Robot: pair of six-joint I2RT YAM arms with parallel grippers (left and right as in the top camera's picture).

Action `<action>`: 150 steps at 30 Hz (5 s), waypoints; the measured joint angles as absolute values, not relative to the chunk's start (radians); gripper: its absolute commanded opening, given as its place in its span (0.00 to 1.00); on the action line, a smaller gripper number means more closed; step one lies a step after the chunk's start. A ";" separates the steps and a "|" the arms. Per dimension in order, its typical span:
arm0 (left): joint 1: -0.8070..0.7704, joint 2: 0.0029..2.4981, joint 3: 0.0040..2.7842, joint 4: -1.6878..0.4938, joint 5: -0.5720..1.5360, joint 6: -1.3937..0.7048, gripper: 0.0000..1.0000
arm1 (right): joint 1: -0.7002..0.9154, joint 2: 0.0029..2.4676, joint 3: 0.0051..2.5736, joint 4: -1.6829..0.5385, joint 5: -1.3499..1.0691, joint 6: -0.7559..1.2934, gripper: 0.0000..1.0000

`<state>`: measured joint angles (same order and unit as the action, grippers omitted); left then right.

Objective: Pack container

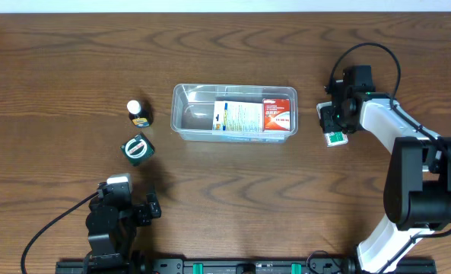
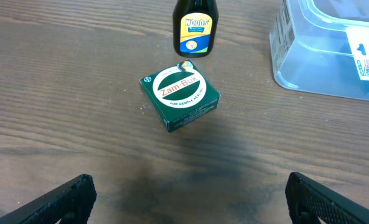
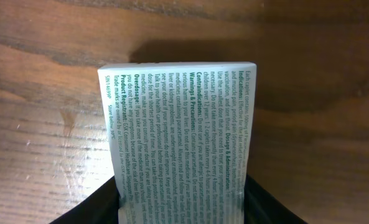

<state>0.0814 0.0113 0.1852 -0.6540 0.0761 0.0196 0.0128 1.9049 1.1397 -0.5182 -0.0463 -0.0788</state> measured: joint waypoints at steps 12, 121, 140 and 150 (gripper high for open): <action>0.081 0.011 0.185 -0.654 0.076 0.020 0.98 | 0.028 1.618 1.139 -0.583 -0.055 -0.025 0.40; 0.081 0.011 0.185 -0.654 0.076 0.020 0.98 | 0.637 2.148 1.764 -0.788 -0.281 -0.514 0.77; 0.081 0.011 0.185 -0.654 0.076 0.020 0.98 | 0.657 2.223 1.764 -0.761 -0.264 -0.557 0.73; 0.081 0.011 0.185 -0.654 0.076 0.020 0.98 | 0.678 2.223 1.766 -0.816 -0.204 -0.591 0.65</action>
<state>0.0811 0.0113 0.1852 -0.6540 0.0761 0.0196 0.6781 2.2234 1.7664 -0.8162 -0.2043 -0.5915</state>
